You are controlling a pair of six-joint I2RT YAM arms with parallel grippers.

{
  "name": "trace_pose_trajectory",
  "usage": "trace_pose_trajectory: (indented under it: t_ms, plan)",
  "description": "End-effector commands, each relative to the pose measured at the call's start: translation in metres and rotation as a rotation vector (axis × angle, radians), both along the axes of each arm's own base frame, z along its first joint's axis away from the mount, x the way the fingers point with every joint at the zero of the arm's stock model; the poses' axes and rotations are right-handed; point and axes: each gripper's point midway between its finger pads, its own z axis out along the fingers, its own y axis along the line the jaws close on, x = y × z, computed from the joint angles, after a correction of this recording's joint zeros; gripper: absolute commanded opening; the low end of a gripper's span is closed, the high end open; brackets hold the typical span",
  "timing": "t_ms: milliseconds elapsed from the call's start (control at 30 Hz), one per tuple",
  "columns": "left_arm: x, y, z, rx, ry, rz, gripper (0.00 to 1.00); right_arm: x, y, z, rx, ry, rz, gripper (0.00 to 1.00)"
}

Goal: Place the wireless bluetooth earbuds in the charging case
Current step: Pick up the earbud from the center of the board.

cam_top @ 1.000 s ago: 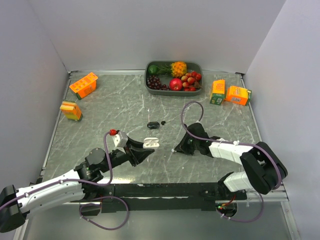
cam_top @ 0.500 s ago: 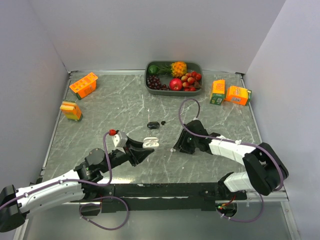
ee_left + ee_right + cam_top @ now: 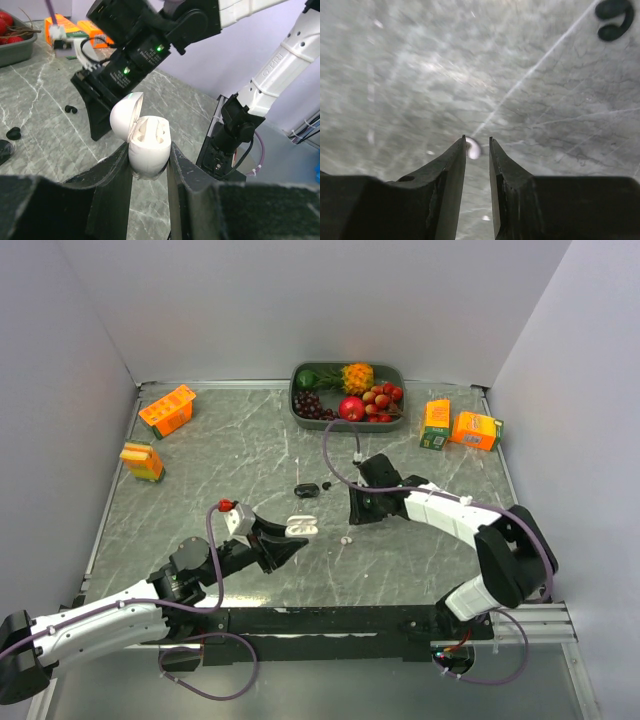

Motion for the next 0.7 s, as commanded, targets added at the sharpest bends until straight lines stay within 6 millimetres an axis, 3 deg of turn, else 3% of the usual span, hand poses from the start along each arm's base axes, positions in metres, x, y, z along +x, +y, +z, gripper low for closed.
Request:
trace_pose_trajectory:
  t_ms: [0,333,667]
  plan:
    - [-0.002,0.001,0.013,-0.02,-0.039,-0.001,0.01,-0.004,-0.003,-0.013,-0.069,0.019,0.111,0.34]
    - [-0.001,-0.002,0.01,-0.018,-0.036,-0.003,0.01,-0.02,0.009,-0.024,-0.044,0.054,0.162,0.44]
    - [-0.001,-0.001,0.008,-0.016,-0.025,0.0,0.01,-0.028,0.016,-0.038,-0.056,0.086,0.181,0.41]
